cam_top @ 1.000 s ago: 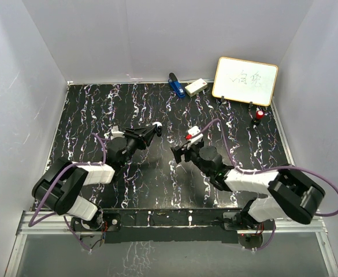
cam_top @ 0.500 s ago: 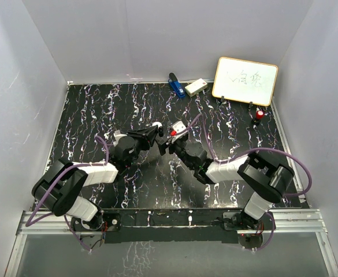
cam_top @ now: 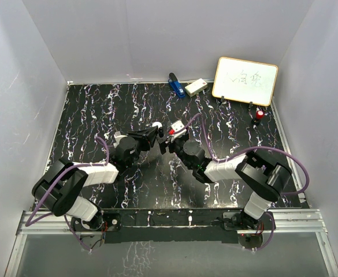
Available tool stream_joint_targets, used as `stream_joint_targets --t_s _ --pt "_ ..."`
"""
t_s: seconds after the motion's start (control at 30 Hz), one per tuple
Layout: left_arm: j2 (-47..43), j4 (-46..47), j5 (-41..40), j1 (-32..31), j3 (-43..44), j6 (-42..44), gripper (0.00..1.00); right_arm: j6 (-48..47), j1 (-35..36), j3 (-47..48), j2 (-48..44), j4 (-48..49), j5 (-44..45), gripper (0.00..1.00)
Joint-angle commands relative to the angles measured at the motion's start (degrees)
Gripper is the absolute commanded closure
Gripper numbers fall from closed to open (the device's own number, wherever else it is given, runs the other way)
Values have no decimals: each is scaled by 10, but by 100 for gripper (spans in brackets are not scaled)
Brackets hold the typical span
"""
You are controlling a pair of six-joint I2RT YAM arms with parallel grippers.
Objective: Insert the wireless bluetooth earbuds into the charging case
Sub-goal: Close the charging case.
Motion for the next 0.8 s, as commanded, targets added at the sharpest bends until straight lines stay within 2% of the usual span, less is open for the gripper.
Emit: stream_joint_targets --t_s 0.0,0.4,0.77 --pt "-27 20 -1 -4 8 -4 100 -16 5 25 -6 8 20 24" --pt "-48 18 -3 -7 -11 -2 100 -23 4 64 40 20 45 24" --pt "-67 15 -6 -7 -32 -4 100 -35 -8 60 35 28 99 24"
